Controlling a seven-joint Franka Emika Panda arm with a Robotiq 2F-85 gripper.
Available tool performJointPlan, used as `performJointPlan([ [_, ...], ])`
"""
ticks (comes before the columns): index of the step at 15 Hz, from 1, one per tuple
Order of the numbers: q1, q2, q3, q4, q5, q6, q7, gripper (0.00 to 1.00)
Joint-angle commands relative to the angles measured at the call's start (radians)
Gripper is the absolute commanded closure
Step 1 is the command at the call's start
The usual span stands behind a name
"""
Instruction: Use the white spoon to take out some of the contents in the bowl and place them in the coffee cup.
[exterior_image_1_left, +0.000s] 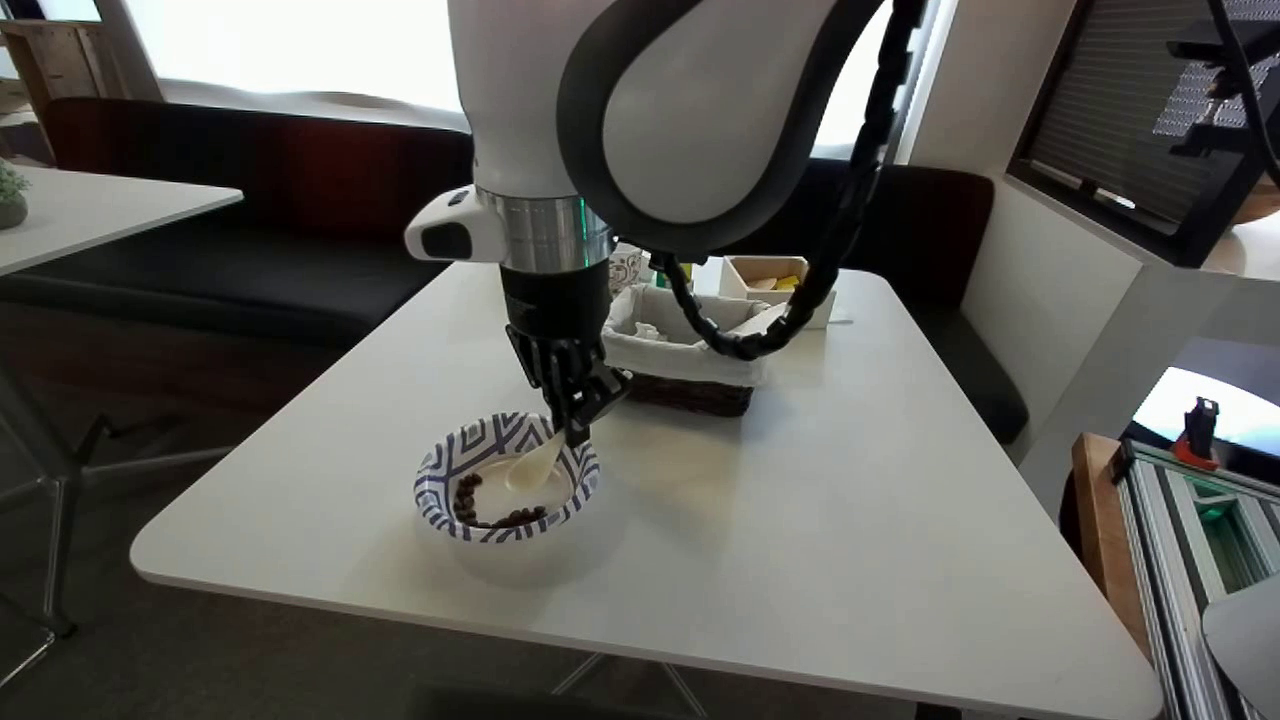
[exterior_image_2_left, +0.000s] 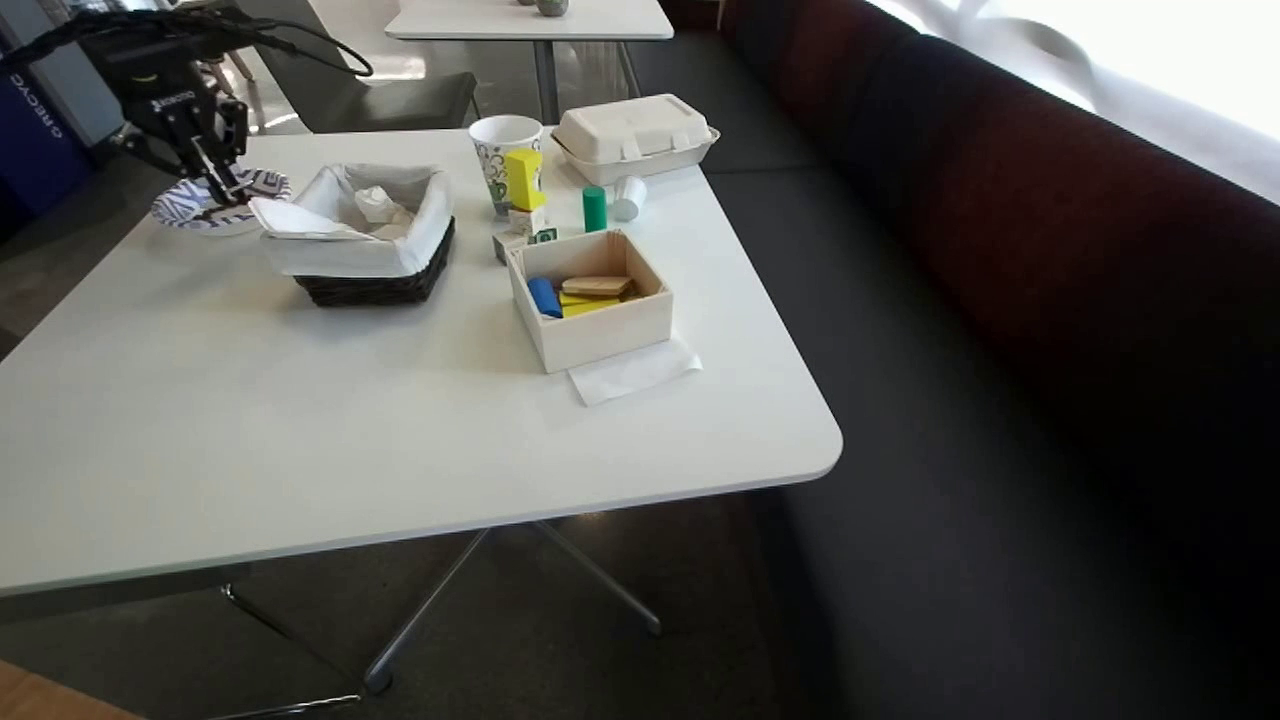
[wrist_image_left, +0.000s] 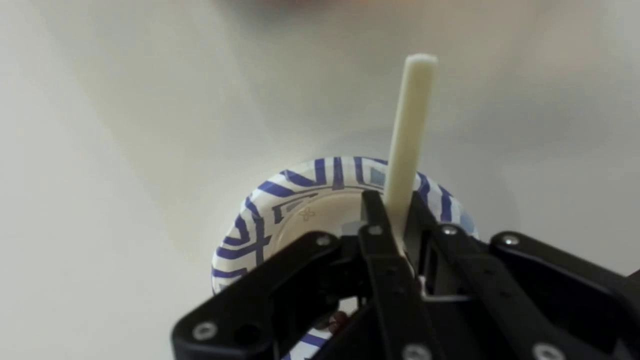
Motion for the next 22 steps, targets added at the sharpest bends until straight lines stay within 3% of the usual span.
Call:
performJointPlan([
  [1,0.034,0.024,-0.004,0.043,-0.034,-0.071,0.067,0.96],
  [10,0.055,0.124,-0.006,0.174,-0.055,-0.168,0.154,0.96],
  [22,0.052,0.194,0.020,0.291,-0.032,-0.268,0.142,0.96],
])
